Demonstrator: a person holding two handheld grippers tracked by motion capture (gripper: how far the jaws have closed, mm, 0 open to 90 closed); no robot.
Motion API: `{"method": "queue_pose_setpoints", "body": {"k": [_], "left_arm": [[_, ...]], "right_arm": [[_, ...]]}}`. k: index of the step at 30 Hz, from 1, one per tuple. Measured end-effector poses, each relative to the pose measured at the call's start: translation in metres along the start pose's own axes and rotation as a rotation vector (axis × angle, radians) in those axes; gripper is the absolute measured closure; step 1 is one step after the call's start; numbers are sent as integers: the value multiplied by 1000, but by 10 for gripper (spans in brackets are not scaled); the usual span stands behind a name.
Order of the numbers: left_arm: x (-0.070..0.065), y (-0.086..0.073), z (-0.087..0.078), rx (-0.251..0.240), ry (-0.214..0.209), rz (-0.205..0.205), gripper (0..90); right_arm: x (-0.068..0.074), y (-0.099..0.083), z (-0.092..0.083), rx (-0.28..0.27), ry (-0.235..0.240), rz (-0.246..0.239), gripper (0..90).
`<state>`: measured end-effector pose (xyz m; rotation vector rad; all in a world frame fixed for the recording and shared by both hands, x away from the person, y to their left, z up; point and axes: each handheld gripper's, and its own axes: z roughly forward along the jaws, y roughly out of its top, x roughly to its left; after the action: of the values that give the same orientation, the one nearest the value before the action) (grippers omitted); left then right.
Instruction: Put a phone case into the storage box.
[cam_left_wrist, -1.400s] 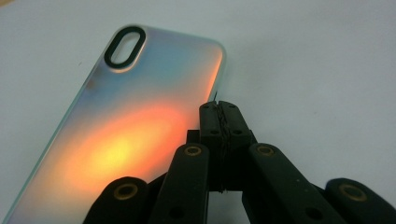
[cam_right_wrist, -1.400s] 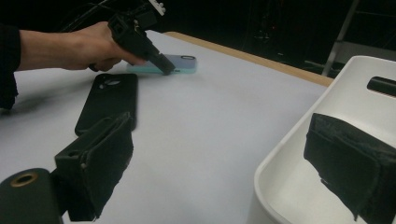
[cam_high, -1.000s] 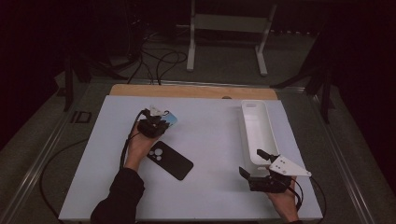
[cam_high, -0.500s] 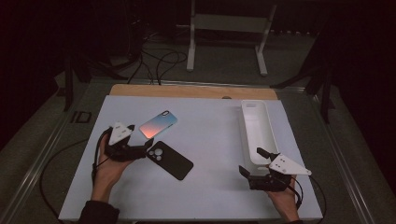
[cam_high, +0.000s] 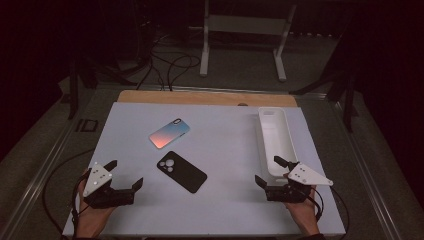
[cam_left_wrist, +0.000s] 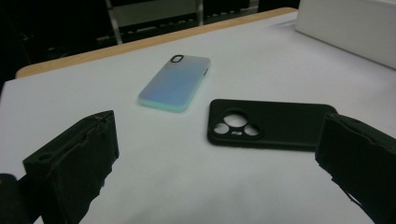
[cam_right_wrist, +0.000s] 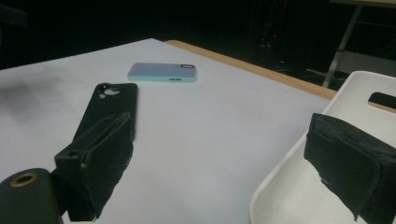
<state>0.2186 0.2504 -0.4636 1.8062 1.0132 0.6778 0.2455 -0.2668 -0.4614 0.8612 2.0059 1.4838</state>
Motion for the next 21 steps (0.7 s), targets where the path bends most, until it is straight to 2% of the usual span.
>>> {"method": "queue_pose_setpoints", "body": {"k": [6, 14, 17, 18, 20, 21], "left_arm": [[0, -1, -1, -13, 3, -3, 0], [4, -3, 1, -9, 7, -35, 0], [3, -2, 1, -6, 9, -35, 0], [4, 3, 3, 10, 17, -21, 0], [4, 3, 3, 10, 17, -21, 1], [6, 10, 5, 22, 21, -21, 1]], "right_arm": [[-1, -6, -6, -18, -18, 38, 80], [0, -8, -4, -7, -15, 27, 80], [0, -8, -4, -4, -14, 31, 80], [0, -8, -3, 6, -11, 25, 80], [0, -8, -3, 7, -12, 24, 80], [0, -8, -3, 7, -12, 24, 80]]}}
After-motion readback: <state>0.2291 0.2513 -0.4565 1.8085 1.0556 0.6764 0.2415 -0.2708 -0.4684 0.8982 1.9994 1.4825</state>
